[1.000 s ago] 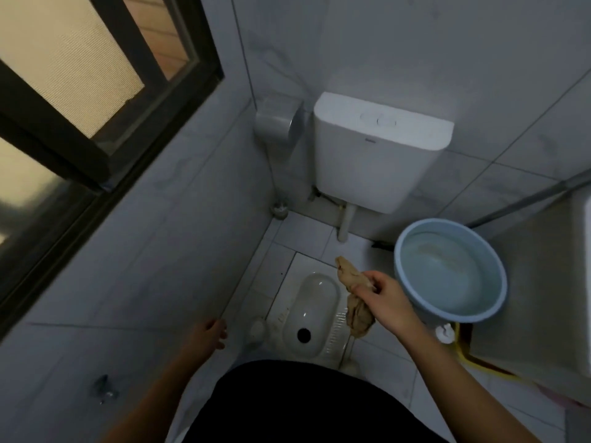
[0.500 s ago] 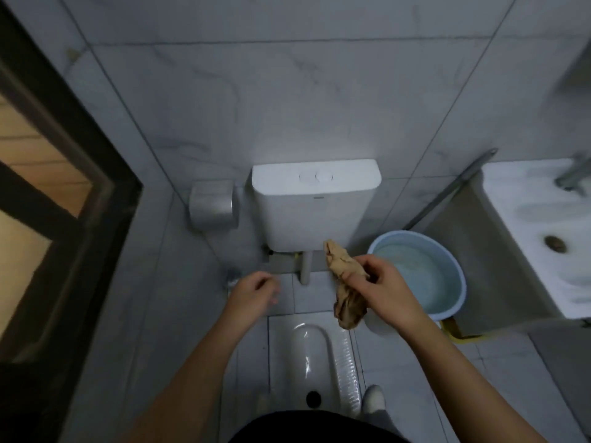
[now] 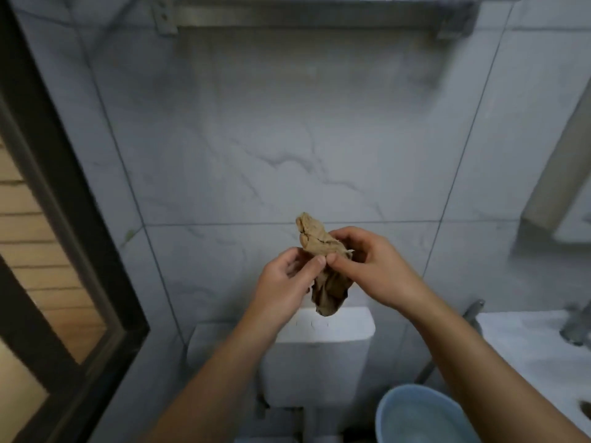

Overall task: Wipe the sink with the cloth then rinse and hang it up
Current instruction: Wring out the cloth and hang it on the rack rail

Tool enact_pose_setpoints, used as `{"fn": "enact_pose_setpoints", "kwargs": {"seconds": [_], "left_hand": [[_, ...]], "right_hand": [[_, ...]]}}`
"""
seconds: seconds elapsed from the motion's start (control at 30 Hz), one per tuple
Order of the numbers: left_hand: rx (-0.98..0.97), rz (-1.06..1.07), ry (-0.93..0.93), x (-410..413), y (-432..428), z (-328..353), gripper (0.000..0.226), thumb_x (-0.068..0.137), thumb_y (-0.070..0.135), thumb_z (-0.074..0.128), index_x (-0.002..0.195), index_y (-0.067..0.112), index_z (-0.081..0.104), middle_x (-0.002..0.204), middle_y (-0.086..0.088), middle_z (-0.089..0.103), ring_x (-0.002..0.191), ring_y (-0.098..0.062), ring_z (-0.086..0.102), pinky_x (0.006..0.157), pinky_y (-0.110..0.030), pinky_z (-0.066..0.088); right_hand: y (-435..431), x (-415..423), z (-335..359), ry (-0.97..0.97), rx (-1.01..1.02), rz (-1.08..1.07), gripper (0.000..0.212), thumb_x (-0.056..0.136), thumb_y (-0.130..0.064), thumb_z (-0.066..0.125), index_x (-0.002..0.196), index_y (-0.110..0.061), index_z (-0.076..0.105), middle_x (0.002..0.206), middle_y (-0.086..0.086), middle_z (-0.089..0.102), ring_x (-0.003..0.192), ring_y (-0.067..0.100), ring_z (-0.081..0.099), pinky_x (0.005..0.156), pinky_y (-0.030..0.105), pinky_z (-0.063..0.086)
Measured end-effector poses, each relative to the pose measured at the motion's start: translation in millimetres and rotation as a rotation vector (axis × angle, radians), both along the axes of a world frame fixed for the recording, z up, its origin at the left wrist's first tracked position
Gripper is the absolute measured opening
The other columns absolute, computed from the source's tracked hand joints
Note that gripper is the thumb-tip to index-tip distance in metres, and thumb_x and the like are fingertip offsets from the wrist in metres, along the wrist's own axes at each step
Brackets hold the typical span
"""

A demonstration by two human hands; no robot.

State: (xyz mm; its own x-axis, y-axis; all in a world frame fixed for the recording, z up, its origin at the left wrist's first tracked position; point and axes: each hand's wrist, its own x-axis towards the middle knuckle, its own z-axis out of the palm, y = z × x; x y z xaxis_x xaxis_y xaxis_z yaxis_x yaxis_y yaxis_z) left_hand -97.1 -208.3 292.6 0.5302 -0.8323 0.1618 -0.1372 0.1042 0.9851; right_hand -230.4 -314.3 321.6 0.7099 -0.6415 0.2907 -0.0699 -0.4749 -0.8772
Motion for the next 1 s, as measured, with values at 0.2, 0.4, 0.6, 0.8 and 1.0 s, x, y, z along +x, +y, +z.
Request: {"fn": "enact_pose_setpoints", "kwargs": {"seconds": [0.2,0.4,0.6,0.8,1.0], "left_hand": [[-0.200,0.111,-0.060,0.6,-22.9,74.2,0.011,0.090,0.020,0.073,0.097,0.011,0.071,0.087,0.002,0.078,0.081,-0.005,0.073,0.075,-0.025,0.059],[-0.287,0.048,-0.048,8.4,-31.2,137.6,0.014,0.090,0.008,0.072,0.095,0.008,0.059,0.089,-0.010,0.077,0.079,-0.018,0.074,0.075,-0.037,0.062],[-0.239,0.103,-0.016,47.4,-26.1,178.6,0.010,0.092,0.009,0.068,0.099,0.015,0.064,0.086,-0.004,0.070,0.069,-0.016,0.061,0.058,-0.028,0.044],[0.020,-0.215,0.047,43.3,-17.9,174.7,0.017,0.096,0.030,0.059,0.102,0.018,0.070,0.071,0.001,0.060,0.048,-0.010,0.045,0.038,-0.019,0.027],[0.312,-0.190,-0.574,54.1,-0.9,159.4,0.025,0.081,0.050,0.078,0.068,0.029,0.072,0.063,0.016,0.056,0.058,-0.004,0.048,0.052,-0.019,0.034]], "right_hand": [[-19.5,-9.7,66.2,-0.077,-0.128,-0.069,0.018,0.090,-0.015,0.073,0.106,-0.022,0.070,0.094,0.004,0.071,0.070,0.014,0.066,0.058,0.022,0.052],[-25.4,-23.2,121.1,-0.045,-0.144,-0.082,0.015,0.092,-0.022,0.071,0.106,-0.020,0.072,0.095,0.006,0.075,0.084,0.018,0.074,0.072,0.025,0.060],[-39.5,-43.1,153.4,-0.052,-0.223,-0.223,0.018,0.095,-0.024,0.063,0.081,-0.017,0.070,0.081,0.004,0.070,0.077,0.016,0.065,0.069,0.030,0.050],[-45.9,-37.3,155.9,-0.117,-0.035,-0.177,0.028,0.100,-0.026,0.054,0.073,-0.019,0.058,0.074,-0.001,0.057,0.077,0.017,0.055,0.074,0.033,0.041],[-45.5,-40.1,142.7,-0.156,-0.022,-0.192,0.024,0.100,-0.027,0.055,0.080,-0.020,0.067,0.082,-0.001,0.065,0.083,0.017,0.061,0.073,0.030,0.043]]}}
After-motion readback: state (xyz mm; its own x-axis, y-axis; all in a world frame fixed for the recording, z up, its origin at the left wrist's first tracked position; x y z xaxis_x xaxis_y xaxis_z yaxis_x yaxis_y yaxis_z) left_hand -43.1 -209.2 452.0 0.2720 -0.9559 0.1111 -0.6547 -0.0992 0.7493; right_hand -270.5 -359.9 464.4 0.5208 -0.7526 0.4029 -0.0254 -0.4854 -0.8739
